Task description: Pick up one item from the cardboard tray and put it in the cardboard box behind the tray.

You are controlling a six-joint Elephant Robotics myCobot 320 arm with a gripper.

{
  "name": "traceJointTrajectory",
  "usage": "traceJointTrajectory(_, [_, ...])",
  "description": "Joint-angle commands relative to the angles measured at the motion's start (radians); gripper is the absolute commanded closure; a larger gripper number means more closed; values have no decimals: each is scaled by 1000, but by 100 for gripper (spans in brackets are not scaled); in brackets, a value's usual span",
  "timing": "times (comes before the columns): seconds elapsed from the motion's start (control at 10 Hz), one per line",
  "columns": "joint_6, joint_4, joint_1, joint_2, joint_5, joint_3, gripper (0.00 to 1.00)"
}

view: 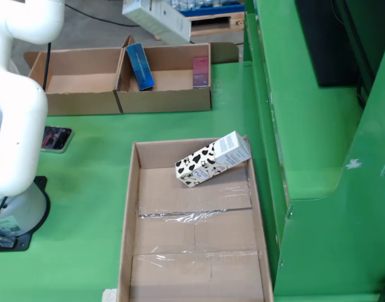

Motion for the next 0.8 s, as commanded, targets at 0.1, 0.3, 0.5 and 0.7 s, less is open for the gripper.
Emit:
traceJointTrajectory(0.1, [23,-120,-13,-49,491,28,100])
traceJointTrajectory(0.3, [36,-45,-1,-115,442,28,100])
traceJointTrajectory(0.5, [48,150,40,-239,243,28,100])
traceJointTrajectory(0.7, [13,272,94,-305,-7,28,100])
